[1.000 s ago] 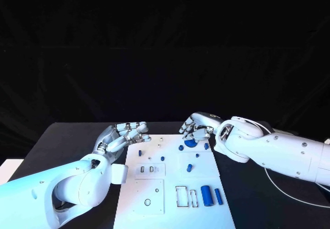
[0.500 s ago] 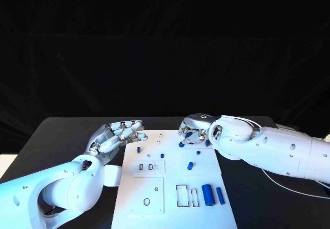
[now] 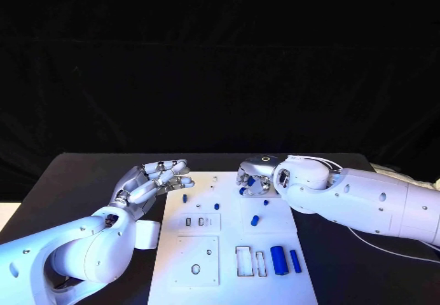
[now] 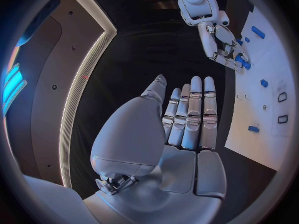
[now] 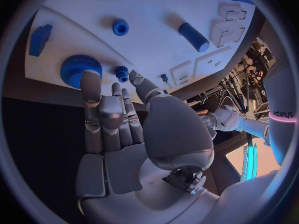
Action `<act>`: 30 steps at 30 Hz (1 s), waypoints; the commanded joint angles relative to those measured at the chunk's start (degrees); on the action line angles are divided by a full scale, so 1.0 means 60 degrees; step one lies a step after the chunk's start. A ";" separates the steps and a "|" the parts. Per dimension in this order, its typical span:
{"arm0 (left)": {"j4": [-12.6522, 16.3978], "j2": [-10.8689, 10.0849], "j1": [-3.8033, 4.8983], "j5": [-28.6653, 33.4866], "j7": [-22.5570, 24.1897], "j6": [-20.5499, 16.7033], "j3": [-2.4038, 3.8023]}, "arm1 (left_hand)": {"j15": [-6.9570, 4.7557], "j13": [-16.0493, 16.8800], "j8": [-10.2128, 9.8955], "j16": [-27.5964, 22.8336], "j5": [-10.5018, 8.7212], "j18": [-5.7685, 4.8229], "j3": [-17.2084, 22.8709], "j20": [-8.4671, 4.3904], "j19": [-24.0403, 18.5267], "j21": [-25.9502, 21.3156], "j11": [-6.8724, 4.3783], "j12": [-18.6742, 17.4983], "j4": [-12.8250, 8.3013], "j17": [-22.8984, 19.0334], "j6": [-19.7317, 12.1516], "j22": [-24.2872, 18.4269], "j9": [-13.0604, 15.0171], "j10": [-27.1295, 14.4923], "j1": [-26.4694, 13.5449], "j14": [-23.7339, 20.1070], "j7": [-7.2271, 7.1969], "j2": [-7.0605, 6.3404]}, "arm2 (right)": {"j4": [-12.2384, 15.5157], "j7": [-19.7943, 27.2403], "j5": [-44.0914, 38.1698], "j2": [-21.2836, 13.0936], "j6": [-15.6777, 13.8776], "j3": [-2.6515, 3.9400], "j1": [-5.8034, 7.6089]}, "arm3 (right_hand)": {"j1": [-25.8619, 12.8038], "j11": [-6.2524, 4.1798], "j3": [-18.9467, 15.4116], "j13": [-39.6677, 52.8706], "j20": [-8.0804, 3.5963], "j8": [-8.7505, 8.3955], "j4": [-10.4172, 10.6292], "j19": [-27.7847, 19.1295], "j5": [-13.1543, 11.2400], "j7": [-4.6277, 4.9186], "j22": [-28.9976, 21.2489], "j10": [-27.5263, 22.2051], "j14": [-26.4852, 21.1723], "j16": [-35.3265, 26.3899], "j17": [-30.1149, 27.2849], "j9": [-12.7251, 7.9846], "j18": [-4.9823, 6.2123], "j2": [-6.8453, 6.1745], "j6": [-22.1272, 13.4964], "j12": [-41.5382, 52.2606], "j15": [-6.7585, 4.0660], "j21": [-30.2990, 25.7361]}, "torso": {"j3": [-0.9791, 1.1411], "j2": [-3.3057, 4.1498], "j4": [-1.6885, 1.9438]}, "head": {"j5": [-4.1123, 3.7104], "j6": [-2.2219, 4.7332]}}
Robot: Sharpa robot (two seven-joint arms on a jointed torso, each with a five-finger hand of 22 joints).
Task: Assemble the parts on the task board
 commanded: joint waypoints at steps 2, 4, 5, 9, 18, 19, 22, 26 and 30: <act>0.0004 0.0015 0.0024 0.0083 0.0008 0.0205 0.0013 | 0.0011 -0.0010 -0.0053 -0.0062 -0.0008 0.0097 -0.0028 0.0037 -0.0061 -0.0041 0.0063 -0.0029 -0.0029 0.0016 -0.0025 -0.0009 -0.0012 -0.0026 0.0015 -0.0045 0.0046 0.0076 | -0.0067 -0.0152 -0.0254 0.0063 0.0521 0.0004 0.0000 | 0.0063 -0.0078 0.0086 0.0006 0.0006 -0.0012 0.0060 -0.0089 -0.0052 -0.0069 0.0081 0.0018 0.0246 0.0068 0.0047 0.0011 -0.0069 0.0030 0.0076 0.0002 -0.0029 0.0099 | -0.0012 0.0029 0.0039 | -0.0055 -0.0052; 0.0011 0.0015 0.0028 0.0086 -0.0004 0.0225 0.0014 | 0.0012 -0.0010 -0.0058 -0.0070 -0.0006 0.0097 -0.0020 0.0038 -0.0064 -0.0045 0.0065 -0.0038 -0.0035 0.0023 -0.0027 -0.0012 -0.0012 -0.0027 0.0027 -0.0048 0.0048 0.0085 | -0.0100 -0.0165 -0.0255 0.0080 0.0547 0.0004 0.0000 | 0.0067 -0.0082 0.0141 0.0005 0.0001 -0.0009 0.0092 -0.0093 -0.0082 -0.0073 0.0143 0.0035 0.0244 0.0116 0.0097 0.0015 -0.0076 0.0063 0.0108 0.0003 -0.0035 0.0160 | -0.0013 0.0035 0.0050 | -0.0086 -0.0066; 0.0016 0.0014 0.0029 0.0087 -0.0011 0.0234 0.0014 | 0.0012 -0.0010 -0.0058 -0.0070 -0.0006 0.0097 -0.0020 0.0038 -0.0064 -0.0045 0.0065 -0.0038 -0.0035 0.0023 -0.0027 -0.0012 -0.0012 -0.0027 0.0027 -0.0048 0.0048 0.0085 | -0.0114 -0.0170 -0.0255 0.0086 0.0557 0.0003 -0.0001 | 0.0065 -0.0082 0.0166 0.0005 -0.0001 -0.0007 0.0107 -0.0093 -0.0097 -0.0072 0.0176 0.0046 0.0245 0.0150 0.0135 0.0016 -0.0080 0.0073 0.0124 0.0005 -0.0036 0.0192 | -0.0012 0.0042 0.0048 | -0.0072 -0.0074; 0.0029 0.0001 0.0035 0.0090 -0.0069 0.0240 0.0015 | 0.0012 -0.0010 -0.0060 -0.0072 -0.0006 0.0098 -0.0017 0.0039 -0.0064 -0.0045 0.0065 -0.0040 -0.0037 0.0025 -0.0027 -0.0012 -0.0012 -0.0028 0.0031 -0.0048 0.0048 0.0090 | -0.0178 -0.0178 -0.0255 0.0113 0.0600 0.0003 -0.0007 | 0.0050 -0.0081 0.0279 0.0005 -0.0002 -0.0001 0.0185 -0.0100 -0.0150 -0.0067 0.0290 0.0096 0.0247 0.0258 0.0247 0.0023 -0.0092 0.0123 0.0194 0.0010 -0.0039 0.0308 | -0.0006 0.0057 0.0048 | -0.0043 -0.0078; 0.0047 -0.0027 0.0040 0.0091 -0.0167 0.0311 0.0016 | 0.0013 -0.0010 -0.0071 -0.0078 -0.0005 0.0100 -0.0003 0.0040 -0.0064 -0.0047 0.0069 -0.0055 -0.0040 0.0036 -0.0035 -0.0015 -0.0013 -0.0032 0.0042 -0.0045 0.0054 0.0112 | -0.0275 -0.0161 -0.0250 0.0140 0.0690 0.0002 -0.0014 | 0.0107 -0.0120 0.0703 0.0009 -0.0005 0.0022 0.0315 -0.0079 -0.0290 -0.0089 0.0702 0.0293 0.0271 0.0613 0.0627 0.0043 -0.0136 0.0163 0.0407 0.0027 -0.0070 0.0687 | -0.0016 0.0072 0.0066 | -0.0067 -0.0197; 0.0047 -0.0029 0.0041 0.0091 -0.0175 0.0321 0.0016 | 0.0013 -0.0010 -0.0071 -0.0078 -0.0005 0.0100 -0.0003 0.0040 -0.0064 -0.0047 0.0069 -0.0055 -0.0040 0.0036 -0.0035 -0.0015 -0.0013 -0.0032 0.0042 -0.0045 0.0054 0.0112 | -0.0281 -0.0154 -0.0250 0.0144 0.0685 0.0002 -0.0014 | 0.0127 -0.0132 0.0769 0.0011 -0.0008 0.0029 0.0325 -0.0063 -0.0306 -0.0099 0.0774 0.0336 0.0278 0.0666 0.0685 0.0048 -0.0144 0.0174 0.0446 0.0033 -0.0081 0.0748 | -0.0016 0.0072 0.0062 | -0.0063 -0.0210; 0.0053 -0.0032 0.0041 0.0094 -0.0212 0.0331 0.0016 | 0.0013 -0.0010 -0.0071 -0.0078 -0.0005 0.0100 -0.0003 0.0040 -0.0064 -0.0047 0.0069 -0.0055 -0.0040 0.0036 -0.0035 -0.0015 -0.0013 -0.0032 0.0042 -0.0045 0.0054 0.0112 | -0.0302 -0.0114 -0.0249 0.0157 0.0635 0.0002 -0.0018 | 0.0165 -0.0165 0.0962 0.0014 -0.0021 0.0047 0.0368 -0.0032 -0.0449 -0.0131 0.0948 0.0450 0.0293 0.0806 0.0838 0.0063 -0.0164 0.0217 0.0552 0.0039 -0.0108 0.0902 | -0.0014 0.0080 0.0071 | -0.0066 -0.0217; 0.0063 -0.0032 0.0041 0.0104 -0.0261 0.0337 0.0016 | 0.0014 -0.0011 -0.0082 -0.0085 -0.0005 0.0100 0.0009 0.0041 -0.0063 -0.0049 0.0074 -0.0070 -0.0039 0.0047 -0.0042 -0.0018 -0.0013 -0.0040 0.0046 -0.0043 0.0059 0.0134 | -0.0336 -0.0050 -0.0246 0.0181 0.0561 0.0002 -0.0024 | 0.0177 -0.0204 0.1166 0.0017 -0.0031 0.0065 0.0438 0.0048 -0.0608 -0.0161 0.1246 0.0581 0.0321 0.1008 0.1069 0.0081 -0.0206 0.0244 0.0670 0.0042 -0.0142 0.1138 | -0.0021 0.0088 0.0080 | -0.0065 -0.0212; 0.0070 -0.0031 0.0041 0.0123 -0.0284 0.0346 0.0016 | 0.0015 -0.0012 -0.0089 -0.0090 -0.0005 0.0100 0.0013 0.0043 -0.0063 -0.0051 0.0077 -0.0080 -0.0039 0.0053 -0.0049 -0.0019 -0.0014 -0.0047 0.0047 -0.0043 0.0063 0.0142 | -0.0333 0.0028 -0.0208 0.0191 0.0293 0.0002 -0.0028 | 0.0174 -0.0229 0.1390 0.0016 -0.0038 0.0070 0.0544 0.0060 -0.0681 -0.0184 0.1419 0.0696 0.0315 0.1126 0.1174 0.0098 -0.0226 0.0250 0.0779 0.0028 -0.0170 0.1302 | -0.0027 0.0091 0.0084 | -0.0072 -0.0238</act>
